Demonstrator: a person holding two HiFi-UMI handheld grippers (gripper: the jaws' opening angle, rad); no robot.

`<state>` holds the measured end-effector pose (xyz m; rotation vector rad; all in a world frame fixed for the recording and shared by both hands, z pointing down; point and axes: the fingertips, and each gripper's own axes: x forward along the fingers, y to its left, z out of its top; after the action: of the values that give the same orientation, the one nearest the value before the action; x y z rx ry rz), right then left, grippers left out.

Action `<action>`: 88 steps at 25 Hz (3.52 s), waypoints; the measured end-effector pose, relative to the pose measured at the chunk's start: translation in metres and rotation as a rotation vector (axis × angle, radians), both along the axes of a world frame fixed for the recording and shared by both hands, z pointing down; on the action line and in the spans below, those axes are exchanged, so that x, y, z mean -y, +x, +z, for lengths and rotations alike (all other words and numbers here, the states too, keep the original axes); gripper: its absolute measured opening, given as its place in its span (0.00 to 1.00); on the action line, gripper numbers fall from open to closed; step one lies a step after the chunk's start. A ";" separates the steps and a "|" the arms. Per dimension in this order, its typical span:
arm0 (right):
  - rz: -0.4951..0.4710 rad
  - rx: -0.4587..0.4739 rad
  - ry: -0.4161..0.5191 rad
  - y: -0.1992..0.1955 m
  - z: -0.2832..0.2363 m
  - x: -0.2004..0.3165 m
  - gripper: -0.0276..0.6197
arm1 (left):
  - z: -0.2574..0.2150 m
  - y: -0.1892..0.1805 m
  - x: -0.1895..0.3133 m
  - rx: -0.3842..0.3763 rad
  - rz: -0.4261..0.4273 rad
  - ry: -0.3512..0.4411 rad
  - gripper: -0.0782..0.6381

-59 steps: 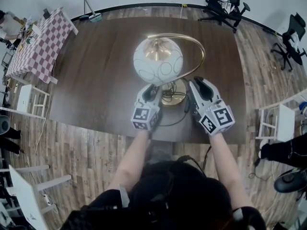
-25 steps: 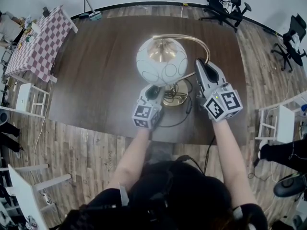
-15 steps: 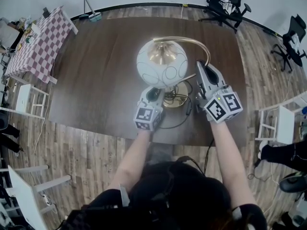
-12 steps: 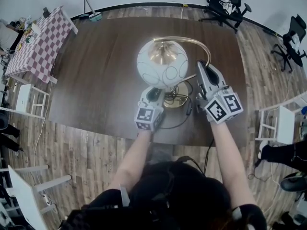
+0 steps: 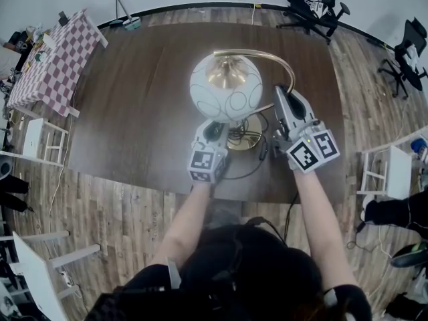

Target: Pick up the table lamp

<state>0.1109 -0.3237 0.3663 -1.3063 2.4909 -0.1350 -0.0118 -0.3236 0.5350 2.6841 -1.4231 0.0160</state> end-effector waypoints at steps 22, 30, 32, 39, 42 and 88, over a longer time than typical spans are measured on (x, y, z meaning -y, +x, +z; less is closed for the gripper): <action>-0.043 0.039 0.036 0.003 -0.033 -0.007 0.06 | -0.032 0.004 -0.001 0.014 -0.020 0.032 0.20; -0.064 0.052 0.059 0.000 -0.053 -0.013 0.06 | -0.051 0.002 -0.003 0.012 -0.031 0.051 0.20; -0.068 0.053 0.068 -0.001 -0.058 -0.013 0.06 | -0.055 0.002 -0.001 0.010 -0.031 0.058 0.20; -0.077 0.059 0.093 -0.002 -0.071 -0.018 0.06 | -0.068 0.002 -0.002 0.005 -0.031 0.077 0.20; -0.081 0.060 0.101 -0.003 -0.078 -0.019 0.06 | -0.074 0.002 -0.002 0.009 -0.033 0.086 0.20; -0.171 0.061 0.146 -0.020 -0.137 -0.007 0.06 | -0.128 -0.008 0.014 0.020 -0.088 0.106 0.19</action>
<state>0.0906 -0.3163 0.2295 -1.0166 2.5057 -0.0304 -0.0201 -0.3377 0.4075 2.7080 -1.5906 -0.0410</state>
